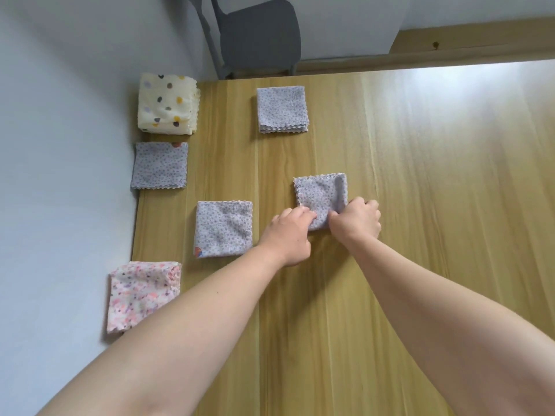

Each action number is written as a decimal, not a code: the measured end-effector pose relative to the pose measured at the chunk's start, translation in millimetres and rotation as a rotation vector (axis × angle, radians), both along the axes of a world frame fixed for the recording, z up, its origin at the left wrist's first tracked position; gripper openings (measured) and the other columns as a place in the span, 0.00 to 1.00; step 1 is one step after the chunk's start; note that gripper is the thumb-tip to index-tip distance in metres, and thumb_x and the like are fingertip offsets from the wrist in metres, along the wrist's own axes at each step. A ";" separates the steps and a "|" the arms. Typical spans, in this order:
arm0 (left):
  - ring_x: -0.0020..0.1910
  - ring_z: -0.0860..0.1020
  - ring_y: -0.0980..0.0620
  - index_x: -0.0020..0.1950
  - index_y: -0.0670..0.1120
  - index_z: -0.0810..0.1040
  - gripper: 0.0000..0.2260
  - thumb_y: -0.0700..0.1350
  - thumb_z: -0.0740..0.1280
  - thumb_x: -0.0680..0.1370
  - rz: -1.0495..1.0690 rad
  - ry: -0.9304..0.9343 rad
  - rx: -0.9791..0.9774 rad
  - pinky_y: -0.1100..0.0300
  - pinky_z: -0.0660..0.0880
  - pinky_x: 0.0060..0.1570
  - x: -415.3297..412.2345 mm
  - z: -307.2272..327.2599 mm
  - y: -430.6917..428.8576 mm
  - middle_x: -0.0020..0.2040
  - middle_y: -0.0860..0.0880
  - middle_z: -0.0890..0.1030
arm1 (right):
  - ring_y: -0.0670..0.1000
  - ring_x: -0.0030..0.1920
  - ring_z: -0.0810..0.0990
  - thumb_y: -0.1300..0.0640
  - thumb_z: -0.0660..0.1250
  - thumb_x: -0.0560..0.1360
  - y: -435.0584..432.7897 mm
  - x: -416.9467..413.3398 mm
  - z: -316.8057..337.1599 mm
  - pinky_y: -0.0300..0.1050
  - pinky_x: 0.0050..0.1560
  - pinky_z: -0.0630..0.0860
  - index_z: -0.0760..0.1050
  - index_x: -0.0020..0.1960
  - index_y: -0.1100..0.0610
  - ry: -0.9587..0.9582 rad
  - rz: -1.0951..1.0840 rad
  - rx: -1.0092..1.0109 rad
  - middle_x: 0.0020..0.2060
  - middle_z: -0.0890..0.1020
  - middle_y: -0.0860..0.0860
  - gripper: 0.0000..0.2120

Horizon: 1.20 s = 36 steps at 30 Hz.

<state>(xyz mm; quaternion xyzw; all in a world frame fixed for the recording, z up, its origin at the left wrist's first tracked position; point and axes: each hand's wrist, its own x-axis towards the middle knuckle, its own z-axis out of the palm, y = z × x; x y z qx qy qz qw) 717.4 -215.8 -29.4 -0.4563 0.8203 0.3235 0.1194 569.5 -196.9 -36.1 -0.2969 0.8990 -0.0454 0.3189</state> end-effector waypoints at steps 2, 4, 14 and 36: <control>0.73 0.65 0.47 0.76 0.50 0.67 0.28 0.40 0.63 0.75 0.057 0.034 0.029 0.51 0.62 0.73 2.1 -0.9 5.4 0.76 0.52 0.68 | 0.59 0.64 0.73 0.55 0.66 0.75 -3.4 1.4 5.6 0.55 0.65 0.72 0.70 0.64 0.58 -0.113 -0.098 -0.009 0.64 0.71 0.56 0.19; 0.71 0.69 0.48 0.74 0.50 0.70 0.27 0.39 0.63 0.75 0.161 0.090 0.071 0.52 0.67 0.71 5.7 -2.3 7.9 0.72 0.51 0.72 | 0.56 0.53 0.76 0.60 0.64 0.74 -2.4 3.7 12.9 0.49 0.52 0.76 0.70 0.63 0.57 -0.224 -0.151 -0.068 0.59 0.75 0.54 0.17; 0.35 0.76 0.51 0.44 0.47 0.77 0.13 0.56 0.68 0.80 1.336 0.652 0.641 0.55 0.74 0.41 16.3 23.4 4.9 0.38 0.49 0.80 | 0.47 0.41 0.78 0.63 0.64 0.73 1.2 38.6 64.4 0.42 0.39 0.72 0.70 0.56 0.54 -0.589 -0.301 -0.547 0.49 0.80 0.50 0.13; 0.72 0.71 0.52 0.72 0.50 0.76 0.26 0.31 0.66 0.77 0.786 0.341 0.064 0.66 0.65 0.67 172.5 44.1 -0.8 0.74 0.50 0.73 | 0.43 0.25 0.71 0.64 0.60 0.79 7.8 140.1 47.6 0.37 0.27 0.70 0.83 0.56 0.47 -0.597 0.154 -0.317 0.46 0.81 0.48 0.18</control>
